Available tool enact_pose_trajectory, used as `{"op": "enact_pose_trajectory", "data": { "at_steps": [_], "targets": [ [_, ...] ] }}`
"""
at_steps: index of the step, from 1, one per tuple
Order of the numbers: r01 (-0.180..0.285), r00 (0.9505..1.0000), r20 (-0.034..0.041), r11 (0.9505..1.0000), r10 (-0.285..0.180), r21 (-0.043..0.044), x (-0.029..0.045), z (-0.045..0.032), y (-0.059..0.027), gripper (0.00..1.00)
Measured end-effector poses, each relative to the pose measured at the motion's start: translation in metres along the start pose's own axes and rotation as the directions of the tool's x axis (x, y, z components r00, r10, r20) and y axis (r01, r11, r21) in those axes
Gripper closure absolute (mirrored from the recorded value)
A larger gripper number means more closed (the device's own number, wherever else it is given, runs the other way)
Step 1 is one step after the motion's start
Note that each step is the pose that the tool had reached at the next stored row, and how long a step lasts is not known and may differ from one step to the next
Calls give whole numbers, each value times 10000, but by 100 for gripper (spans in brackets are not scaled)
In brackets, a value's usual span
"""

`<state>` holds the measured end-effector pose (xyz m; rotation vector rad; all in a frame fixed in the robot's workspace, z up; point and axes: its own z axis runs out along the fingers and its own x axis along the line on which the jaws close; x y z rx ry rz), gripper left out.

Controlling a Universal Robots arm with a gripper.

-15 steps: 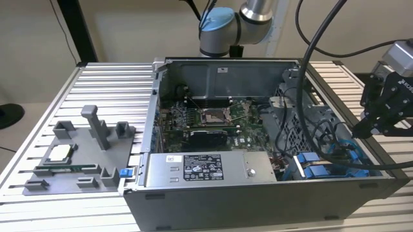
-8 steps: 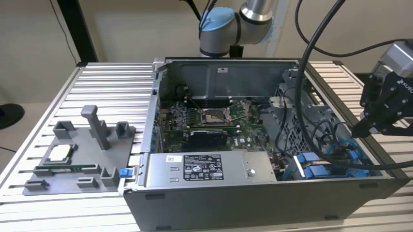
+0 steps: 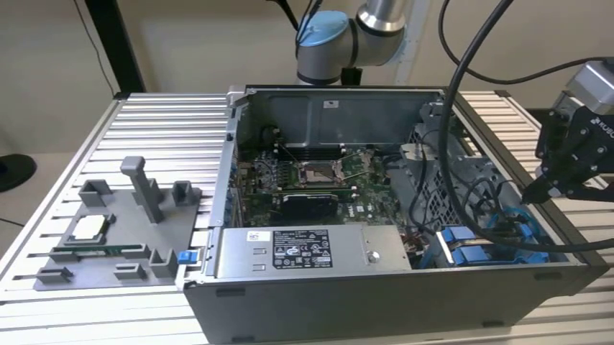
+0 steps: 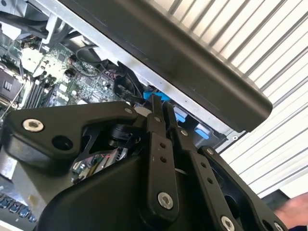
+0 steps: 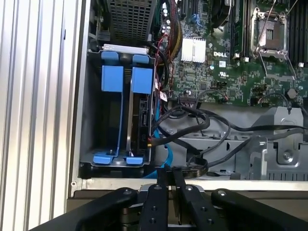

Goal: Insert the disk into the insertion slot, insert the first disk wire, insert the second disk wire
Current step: 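Insert the second disk wire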

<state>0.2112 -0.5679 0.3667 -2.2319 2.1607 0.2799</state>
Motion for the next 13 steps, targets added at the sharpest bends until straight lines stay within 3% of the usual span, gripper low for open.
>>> {"op": "enact_pose_trajectory", "data": {
  "at_steps": [13],
  "targets": [
    [9,10000,67,10000,-9,13,-18,-70,315,100]
  ]
}}
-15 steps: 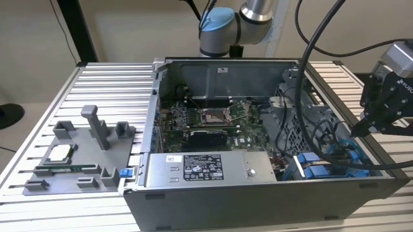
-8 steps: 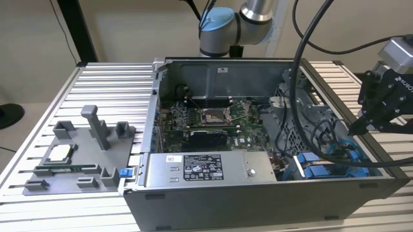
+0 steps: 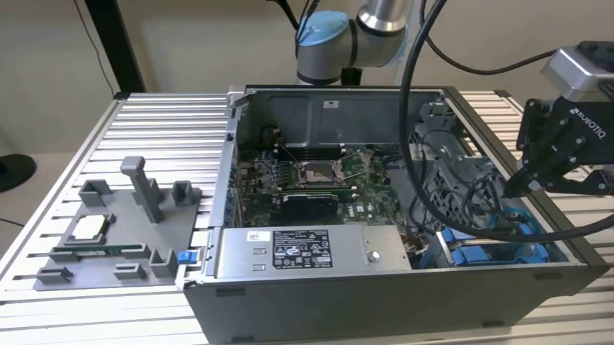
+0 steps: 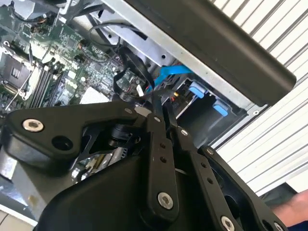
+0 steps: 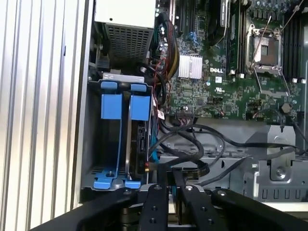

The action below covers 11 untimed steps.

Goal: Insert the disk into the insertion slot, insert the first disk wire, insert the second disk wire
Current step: 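Insert the second disk wire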

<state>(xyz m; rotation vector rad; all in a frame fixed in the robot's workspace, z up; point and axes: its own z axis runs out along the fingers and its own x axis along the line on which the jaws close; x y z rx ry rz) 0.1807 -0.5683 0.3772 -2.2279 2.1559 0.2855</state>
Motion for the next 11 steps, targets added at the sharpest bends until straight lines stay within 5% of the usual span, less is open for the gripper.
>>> {"op": "enact_pose_trajectory", "data": {
  "at_steps": [11],
  "targets": [
    [13,9999,105,10000,-13,8,12,-84,236,100]
  ]
}}
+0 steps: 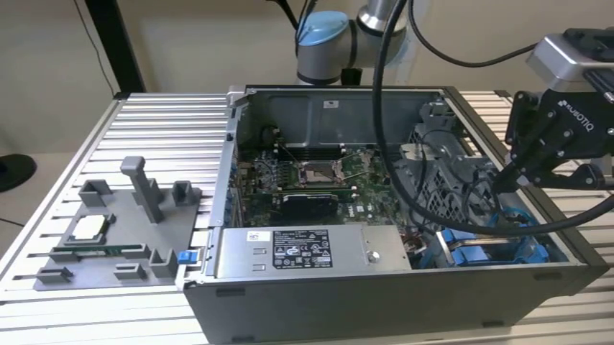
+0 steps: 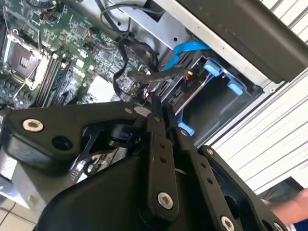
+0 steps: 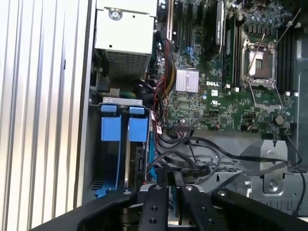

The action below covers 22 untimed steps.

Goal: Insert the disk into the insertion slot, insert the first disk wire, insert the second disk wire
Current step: 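Insert the second disk wire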

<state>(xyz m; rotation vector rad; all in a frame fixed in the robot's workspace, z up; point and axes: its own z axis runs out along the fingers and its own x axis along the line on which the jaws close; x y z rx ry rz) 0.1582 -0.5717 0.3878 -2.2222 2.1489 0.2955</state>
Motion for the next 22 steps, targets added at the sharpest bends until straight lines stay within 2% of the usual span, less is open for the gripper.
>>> {"op": "enact_pose_trajectory", "data": {
  "at_steps": [3,5,6,12,17,22],
  "targets": [
    [2,10000,12,10000,-2,8,15,2,68,100],
    [8,10000,9,10000,-8,43,33,2,115,100],
    [16,10000,10,10000,-16,96,43,8,137,100],
    [97,10000,-15,9982,-97,592,99,42,239,100],
    [144,9999,-30,9960,-142,877,147,77,295,100],
    [171,9999,-39,9944,-168,1041,195,122,312,100]
  ]
}}
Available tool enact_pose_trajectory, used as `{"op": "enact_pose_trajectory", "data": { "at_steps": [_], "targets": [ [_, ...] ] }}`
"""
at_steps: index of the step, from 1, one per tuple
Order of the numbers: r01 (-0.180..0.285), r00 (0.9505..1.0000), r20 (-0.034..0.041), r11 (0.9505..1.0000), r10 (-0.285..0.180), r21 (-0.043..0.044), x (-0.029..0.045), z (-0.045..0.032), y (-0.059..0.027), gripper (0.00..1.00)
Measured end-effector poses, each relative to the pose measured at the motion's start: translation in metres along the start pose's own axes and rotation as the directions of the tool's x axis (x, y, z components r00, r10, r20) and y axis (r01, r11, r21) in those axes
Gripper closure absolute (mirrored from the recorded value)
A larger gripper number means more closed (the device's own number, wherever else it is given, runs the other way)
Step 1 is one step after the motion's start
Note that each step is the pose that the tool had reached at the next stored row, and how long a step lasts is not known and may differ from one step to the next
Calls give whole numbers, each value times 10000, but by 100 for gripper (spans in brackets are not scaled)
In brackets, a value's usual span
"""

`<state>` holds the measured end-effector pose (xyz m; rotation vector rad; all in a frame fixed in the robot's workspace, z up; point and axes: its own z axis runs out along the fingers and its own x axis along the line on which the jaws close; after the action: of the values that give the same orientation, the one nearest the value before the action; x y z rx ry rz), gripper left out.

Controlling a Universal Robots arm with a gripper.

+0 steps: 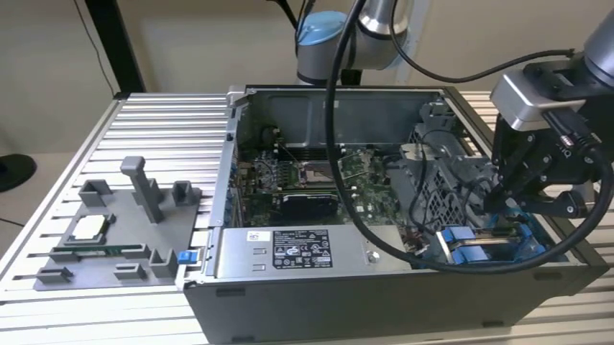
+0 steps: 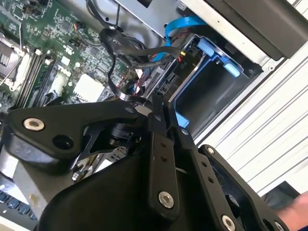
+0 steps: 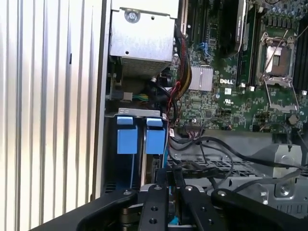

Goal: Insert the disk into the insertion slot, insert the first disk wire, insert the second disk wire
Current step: 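Insert the second disk wire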

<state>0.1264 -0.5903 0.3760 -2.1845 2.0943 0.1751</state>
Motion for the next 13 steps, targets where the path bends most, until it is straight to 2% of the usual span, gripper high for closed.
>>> {"op": "enact_pose_trajectory", "data": {
  "at_steps": [2,9,13],
  "targets": [
    [8,10000,-1,10000,-8,46,9,19,1,100],
    [10,10000,-6,10000,-10,53,9,23,1,100],
    [23,10000,-9,9999,-23,140,14,50,2,100]
  ]
}}
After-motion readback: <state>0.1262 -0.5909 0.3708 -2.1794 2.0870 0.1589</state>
